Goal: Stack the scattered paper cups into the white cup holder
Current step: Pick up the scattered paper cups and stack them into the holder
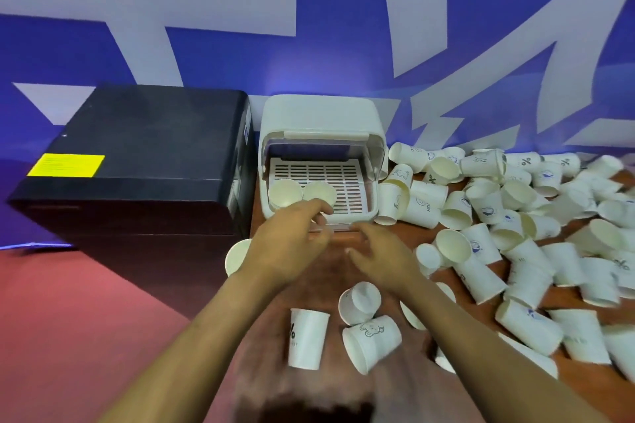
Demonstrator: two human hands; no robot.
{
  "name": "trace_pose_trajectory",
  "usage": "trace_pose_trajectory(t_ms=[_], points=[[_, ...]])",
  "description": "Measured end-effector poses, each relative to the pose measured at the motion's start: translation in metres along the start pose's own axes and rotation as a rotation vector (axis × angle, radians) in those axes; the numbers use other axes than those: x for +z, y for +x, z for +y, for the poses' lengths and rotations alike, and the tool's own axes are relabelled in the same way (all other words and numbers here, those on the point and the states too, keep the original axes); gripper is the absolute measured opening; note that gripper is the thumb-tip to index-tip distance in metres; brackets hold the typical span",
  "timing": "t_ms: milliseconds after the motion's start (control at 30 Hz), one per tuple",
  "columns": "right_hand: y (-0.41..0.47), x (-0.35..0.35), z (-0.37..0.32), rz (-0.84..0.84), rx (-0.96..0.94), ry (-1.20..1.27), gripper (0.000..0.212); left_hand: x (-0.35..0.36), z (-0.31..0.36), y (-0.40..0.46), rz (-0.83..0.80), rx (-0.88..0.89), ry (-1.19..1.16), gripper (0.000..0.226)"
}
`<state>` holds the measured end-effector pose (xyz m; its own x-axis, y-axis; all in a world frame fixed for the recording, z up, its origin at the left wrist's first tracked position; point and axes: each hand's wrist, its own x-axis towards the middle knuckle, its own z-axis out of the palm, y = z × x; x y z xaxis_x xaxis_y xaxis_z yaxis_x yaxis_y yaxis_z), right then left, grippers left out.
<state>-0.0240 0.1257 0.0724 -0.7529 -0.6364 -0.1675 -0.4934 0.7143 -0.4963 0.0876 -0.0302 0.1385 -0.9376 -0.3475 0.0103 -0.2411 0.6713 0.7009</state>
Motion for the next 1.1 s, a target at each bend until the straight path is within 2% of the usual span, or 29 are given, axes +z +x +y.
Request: trace_pose_trajectory(t_ms=[200, 400, 533, 633, 767, 900, 1100], points=[[-0.014, 0.010, 0.014, -0.162, 0.000, -0.109, 0.056, 0.026, -0.006, -0.024, -0.074, -0.107, 0.059, 0.024], [-0.025, 0.022, 0.030, -0.251, -0.018, -0.190, 0.062, 0.065, -0.019, -0.035, -0.208, -0.298, 0.262, 0.038], [-0.033, 0.030, 0.035, -0.266, -0.012, -0.244, 0.070, 0.092, -0.033, -0.042, -0.352, -0.423, 0.403, 0.058], [-0.036, 0.035, 0.037, -0.258, 0.001, -0.264, 0.074, 0.106, -0.040, -0.050, -0.404, -0.485, 0.413, 0.064], [-0.038, 0.043, 0.042, -0.291, -0.001, -0.285, 0.076, 0.116, -0.047, -0.056, -0.430, -0.504, 0.399, 0.072], [-0.036, 0.048, 0.044, -0.328, -0.003, -0.268, 0.074, 0.119, -0.050, -0.055, -0.449, -0.502, 0.411, 0.069], [-0.026, 0.047, 0.046, -0.308, 0.031, -0.139, 0.058, 0.114, -0.049, -0.045, -0.445, -0.498, 0.326, 0.062]])
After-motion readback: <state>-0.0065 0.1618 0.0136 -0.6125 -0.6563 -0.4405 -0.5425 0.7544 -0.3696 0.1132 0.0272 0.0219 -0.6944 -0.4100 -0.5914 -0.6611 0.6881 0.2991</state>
